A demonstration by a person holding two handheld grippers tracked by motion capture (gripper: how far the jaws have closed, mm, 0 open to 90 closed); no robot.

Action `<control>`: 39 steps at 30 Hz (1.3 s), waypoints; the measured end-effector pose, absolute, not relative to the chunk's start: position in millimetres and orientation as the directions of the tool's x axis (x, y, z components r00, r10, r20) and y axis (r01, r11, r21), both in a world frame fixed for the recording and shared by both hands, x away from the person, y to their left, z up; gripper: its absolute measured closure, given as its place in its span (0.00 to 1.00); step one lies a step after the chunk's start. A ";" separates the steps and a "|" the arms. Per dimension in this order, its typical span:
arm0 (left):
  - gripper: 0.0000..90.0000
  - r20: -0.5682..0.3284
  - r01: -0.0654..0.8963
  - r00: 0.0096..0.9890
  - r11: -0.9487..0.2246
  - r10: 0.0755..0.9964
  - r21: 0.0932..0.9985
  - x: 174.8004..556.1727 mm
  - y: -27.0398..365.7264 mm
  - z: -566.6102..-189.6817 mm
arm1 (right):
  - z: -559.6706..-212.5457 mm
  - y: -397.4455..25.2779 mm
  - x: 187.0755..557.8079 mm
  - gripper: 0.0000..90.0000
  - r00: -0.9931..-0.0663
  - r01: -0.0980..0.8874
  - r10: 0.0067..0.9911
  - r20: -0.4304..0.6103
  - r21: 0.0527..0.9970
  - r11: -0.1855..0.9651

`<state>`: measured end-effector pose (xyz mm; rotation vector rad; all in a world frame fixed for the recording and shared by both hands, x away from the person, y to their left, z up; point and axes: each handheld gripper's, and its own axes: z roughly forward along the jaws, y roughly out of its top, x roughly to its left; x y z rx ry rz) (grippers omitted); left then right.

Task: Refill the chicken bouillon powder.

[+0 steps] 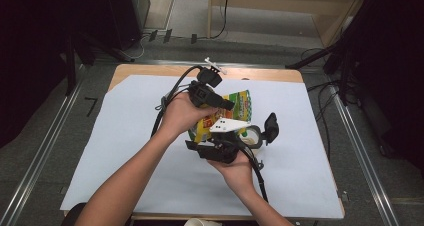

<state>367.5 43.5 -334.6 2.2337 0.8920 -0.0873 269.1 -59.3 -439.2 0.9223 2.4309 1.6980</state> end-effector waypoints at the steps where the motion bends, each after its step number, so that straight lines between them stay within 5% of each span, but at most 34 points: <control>1: 0.92 -0.309 0.626 0.756 -0.498 0.577 0.600 368.0 43.8 -334.3 | -439.0 -59.0 269.5 0.71 -0.823 0.445 0.484 0.296 0.867 0.226; 39: 0.91 -0.282 0.615 0.766 -0.529 0.578 0.585 371.9 28.4 -327.9 | -437.5 -65.6 274.5 0.70 -0.815 0.439 0.495 0.301 0.878 0.189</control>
